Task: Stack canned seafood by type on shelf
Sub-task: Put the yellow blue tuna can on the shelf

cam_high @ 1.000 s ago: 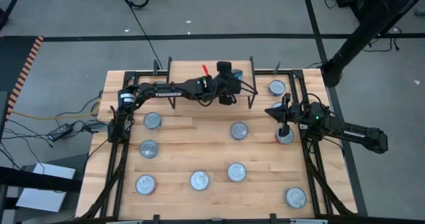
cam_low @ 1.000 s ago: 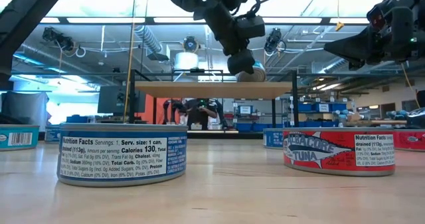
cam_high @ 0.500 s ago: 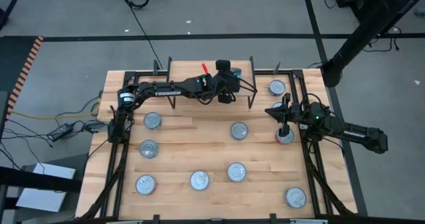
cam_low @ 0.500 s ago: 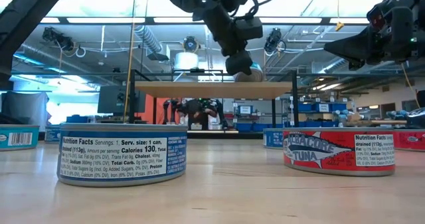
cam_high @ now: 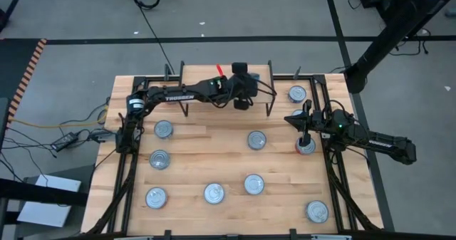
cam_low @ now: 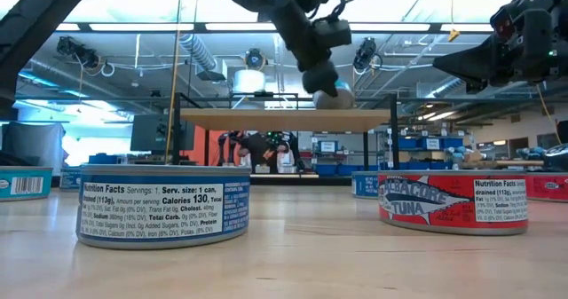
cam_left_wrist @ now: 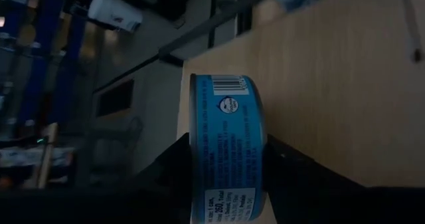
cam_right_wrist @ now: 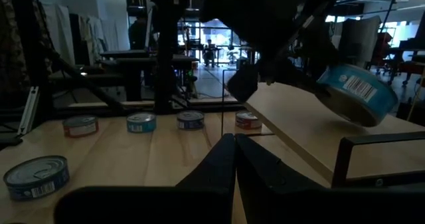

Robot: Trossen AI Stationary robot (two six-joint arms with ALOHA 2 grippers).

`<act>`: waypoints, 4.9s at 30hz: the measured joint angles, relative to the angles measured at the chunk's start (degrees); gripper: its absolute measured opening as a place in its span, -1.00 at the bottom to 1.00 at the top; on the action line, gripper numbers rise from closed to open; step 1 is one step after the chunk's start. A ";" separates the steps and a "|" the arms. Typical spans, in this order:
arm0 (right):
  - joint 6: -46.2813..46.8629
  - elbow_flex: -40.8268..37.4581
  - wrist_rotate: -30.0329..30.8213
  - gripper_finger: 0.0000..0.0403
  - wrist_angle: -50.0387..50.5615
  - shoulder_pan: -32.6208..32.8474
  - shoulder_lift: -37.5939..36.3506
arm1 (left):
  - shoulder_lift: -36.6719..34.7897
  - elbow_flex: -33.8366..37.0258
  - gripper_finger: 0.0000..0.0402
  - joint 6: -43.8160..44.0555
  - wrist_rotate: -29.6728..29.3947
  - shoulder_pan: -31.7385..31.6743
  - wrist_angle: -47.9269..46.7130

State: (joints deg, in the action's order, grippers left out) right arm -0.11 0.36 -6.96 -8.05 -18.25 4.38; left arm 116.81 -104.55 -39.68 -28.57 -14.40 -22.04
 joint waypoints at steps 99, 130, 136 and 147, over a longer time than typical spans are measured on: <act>-0.01 0.02 -0.15 -0.88 -1.31 -0.01 0.59 | 4.73 -17.91 -0.98 9.68 33.79 -7.92 -31.38; -0.01 0.01 -0.16 -0.88 -1.33 0.00 0.87 | 9.47 -17.95 -1.00 12.89 23.73 -8.00 -14.07; -0.01 0.02 -0.15 -0.88 -1.33 0.01 0.87 | 9.47 -17.95 -1.00 13.65 23.76 -8.94 -13.36; -0.01 0.02 -0.17 -0.88 -1.33 -0.01 0.87 | 10.19 -18.06 -1.00 11.57 30.75 -6.88 -14.05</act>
State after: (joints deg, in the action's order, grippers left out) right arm -0.12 0.38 -7.14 -9.39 -18.26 5.26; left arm 127.00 -122.61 -28.11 2.18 -21.28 -36.10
